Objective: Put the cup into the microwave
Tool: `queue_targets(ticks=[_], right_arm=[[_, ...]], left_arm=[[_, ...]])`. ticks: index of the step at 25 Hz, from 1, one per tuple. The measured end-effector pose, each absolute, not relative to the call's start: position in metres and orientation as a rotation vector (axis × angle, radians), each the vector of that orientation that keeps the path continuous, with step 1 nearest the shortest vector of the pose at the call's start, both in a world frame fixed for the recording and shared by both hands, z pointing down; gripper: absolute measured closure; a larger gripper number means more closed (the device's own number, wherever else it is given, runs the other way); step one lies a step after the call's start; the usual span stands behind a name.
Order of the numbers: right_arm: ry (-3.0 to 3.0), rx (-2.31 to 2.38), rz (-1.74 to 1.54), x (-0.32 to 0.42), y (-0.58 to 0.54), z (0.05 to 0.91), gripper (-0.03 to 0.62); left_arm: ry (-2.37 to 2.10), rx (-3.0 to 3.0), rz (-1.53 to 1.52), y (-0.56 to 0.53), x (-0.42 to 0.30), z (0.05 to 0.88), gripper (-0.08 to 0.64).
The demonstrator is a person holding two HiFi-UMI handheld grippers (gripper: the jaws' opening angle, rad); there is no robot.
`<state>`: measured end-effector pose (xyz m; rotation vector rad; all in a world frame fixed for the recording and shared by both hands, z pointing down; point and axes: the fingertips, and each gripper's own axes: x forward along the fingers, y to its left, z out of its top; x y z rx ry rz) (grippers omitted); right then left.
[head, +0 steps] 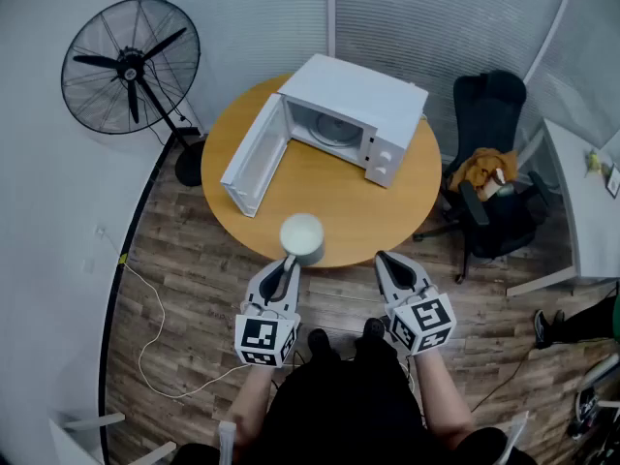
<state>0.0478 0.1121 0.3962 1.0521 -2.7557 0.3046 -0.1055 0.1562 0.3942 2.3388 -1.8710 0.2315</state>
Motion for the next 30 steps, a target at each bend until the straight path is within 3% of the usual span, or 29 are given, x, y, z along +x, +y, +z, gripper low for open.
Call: queue_targets(ticks=[30], right_arm=[[-2.75,1.059,0.405,0.032,0.121,0.415,0.583]], left_arm=[[-1.761,2.37,0.285,0.136,-0.104,0.425,0.525]])
